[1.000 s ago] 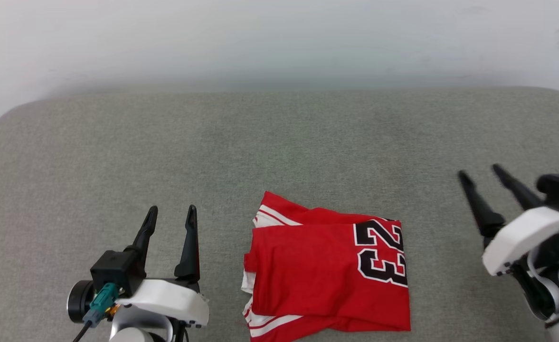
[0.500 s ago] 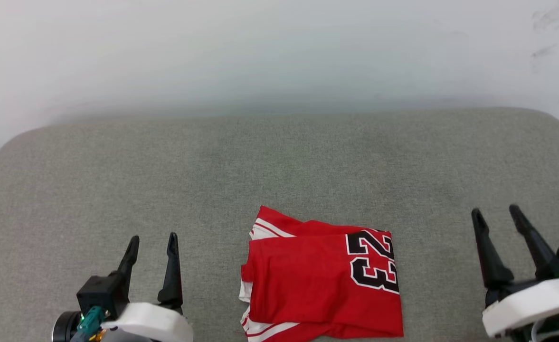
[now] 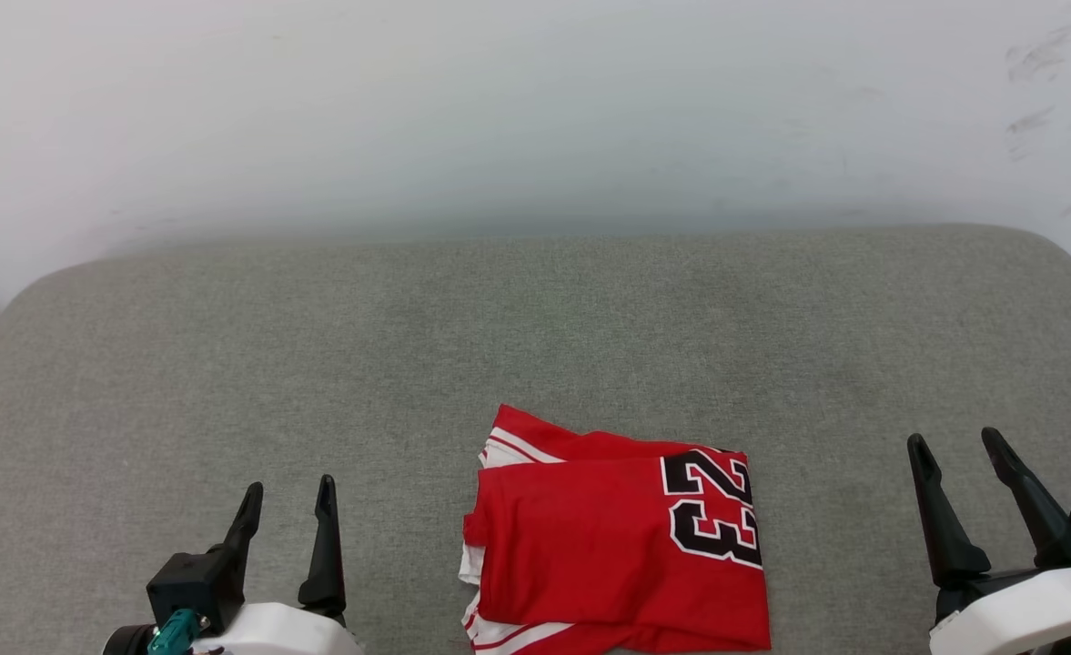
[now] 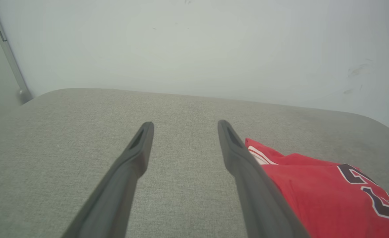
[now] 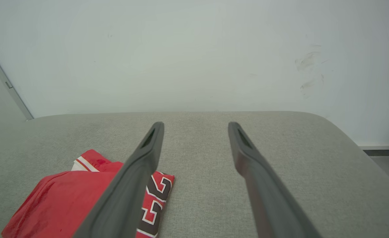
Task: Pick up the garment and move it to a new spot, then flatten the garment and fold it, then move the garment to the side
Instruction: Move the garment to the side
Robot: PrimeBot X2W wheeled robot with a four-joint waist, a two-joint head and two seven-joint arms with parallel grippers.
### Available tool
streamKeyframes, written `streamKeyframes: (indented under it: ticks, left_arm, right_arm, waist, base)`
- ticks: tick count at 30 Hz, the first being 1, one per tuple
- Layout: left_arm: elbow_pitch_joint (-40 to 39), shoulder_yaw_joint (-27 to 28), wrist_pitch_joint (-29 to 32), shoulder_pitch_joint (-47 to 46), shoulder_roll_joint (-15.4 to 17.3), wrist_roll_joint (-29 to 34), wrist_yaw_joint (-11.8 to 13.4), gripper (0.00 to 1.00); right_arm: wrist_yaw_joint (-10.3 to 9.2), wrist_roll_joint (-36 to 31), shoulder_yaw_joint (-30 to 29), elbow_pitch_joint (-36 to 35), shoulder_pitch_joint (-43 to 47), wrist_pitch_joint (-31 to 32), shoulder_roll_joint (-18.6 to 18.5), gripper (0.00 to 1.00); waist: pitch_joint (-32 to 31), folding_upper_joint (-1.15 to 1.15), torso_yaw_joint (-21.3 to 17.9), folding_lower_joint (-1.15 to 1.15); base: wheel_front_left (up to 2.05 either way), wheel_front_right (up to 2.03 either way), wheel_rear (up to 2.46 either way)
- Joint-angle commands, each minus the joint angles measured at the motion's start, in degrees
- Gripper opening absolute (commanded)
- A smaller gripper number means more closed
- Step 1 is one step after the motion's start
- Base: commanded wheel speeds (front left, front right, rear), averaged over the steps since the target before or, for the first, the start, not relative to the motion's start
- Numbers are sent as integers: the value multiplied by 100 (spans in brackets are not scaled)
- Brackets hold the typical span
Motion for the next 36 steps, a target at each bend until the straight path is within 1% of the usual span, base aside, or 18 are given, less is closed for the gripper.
streamKeyframes:
  ticks: [1,5,7,9,11,13,14,16,20,21,22,23,24,27,29,31,34,36]
  left_arm:
    - [28,-4,-27,-12,-15,22,-8,100]
    - [79,21,-36,-88,-42,25,-60,100]
    - [91,47,-39,-114,-65,35,-80,100]
    - [80,81,-47,-137,-95,60,-80,100]
    - [46,113,-53,-141,-132,75,-67,100]
    - [35,144,-53,-179,-153,109,-61,100]
    - [23,161,-56,-202,-165,121,-59,100]
    - [17,171,-58,-260,-212,141,-98,100]
    - [5,212,-62,-390,-310,202,-169,100]
    - [-1,212,-63,-437,-343,226,-182,100]
    - [-1,212,-63,-437,-343,226,-182,100]
    - [-1,214,-63,-476,-373,255,-213,100]
    - [8,212,-61,-510,-400,276,-224,100]
    - [25,221,-53,-609,-509,357,-291,100]
    - [27,257,-52,-640,-549,393,-320,100]
    - [56,281,-53,-642,-590,434,-362,100]
    - [118,270,-53,-717,-644,484,-421,100]
    - [155,281,-53,-761,-662,514,-473,100]
  right_arm:
    - [-2,-50,-21,-58,54,38,13,100]
    - [-2,-10,-67,-88,45,157,29,100]
    - [-3,104,-182,-33,64,299,33,100]
    - [-3,302,-402,65,9,443,-54,100]
    - [-3,574,-688,263,-35,701,-155,100]
    - [-2,1003,-961,498,-124,1049,-259,100]
    - [-2,1136,-1107,610,-170,1184,-390,100]
    - [-2,1585,-1325,939,-239,1536,-513,100]
    - [-1,2260,-1428,1588,-435,2249,-830,100]
    - [-1,2469,-1407,1733,-487,2405,-842,100]
    - [-1,2469,-1407,1733,-487,2405,-842,100]
    - [-1,2615,-1388,1896,-512,2558,-841,100]
    - [-1,2765,-1348,2025,-555,2701,-837,100]
    - [-1,3241,-1174,2367,-695,3121,-607,100]
    - [-1,3693,-1006,2527,-827,3400,-339,100]
    - [-1,4193,-802,2651,-929,3596,-157,100]
    - [-1,4812,-538,2851,-1107,3650,34,100]
    - [-1,5048,-369,2974,-1233,3569,50,100]
  waist:
    - [12,0,-4,0]
    - [47,0,-6,0]
    - [63,0,-2,0]
    - [78,0,8,0]
    - [94,0,35,0]
    - [122,0,79,0]
    - [136,0,100,0]
    - [179,0,162,0]
    - [350,0,327,0]
    - [402,0,383,0]
    - [402,0,383,0]
    - [457,0,439,0]
    - [510,0,495,0]
    - [641,0,641,0]
    - [733,0,692,0]
    - [798,0,728,0]
    - [904,0,781,0]
    - [955,0,809,0]
  base:
    - [0,0,0]
    - [0,0,0]
    - [0,0,0]
    - [0,0,0]
    - [0,0,0]
    - [0,0,0]
    - [0,0,0]
    - [0,0,0]
    - [0,0,0]
    - [0,0,0]
    - [0,0,0]
    - [0,0,0]
    - [0,0,0]
    - [0,0,0]
    - [0,0,0]
    - [0,0,0]
    - [0,0,0]
    - [0,0,0]
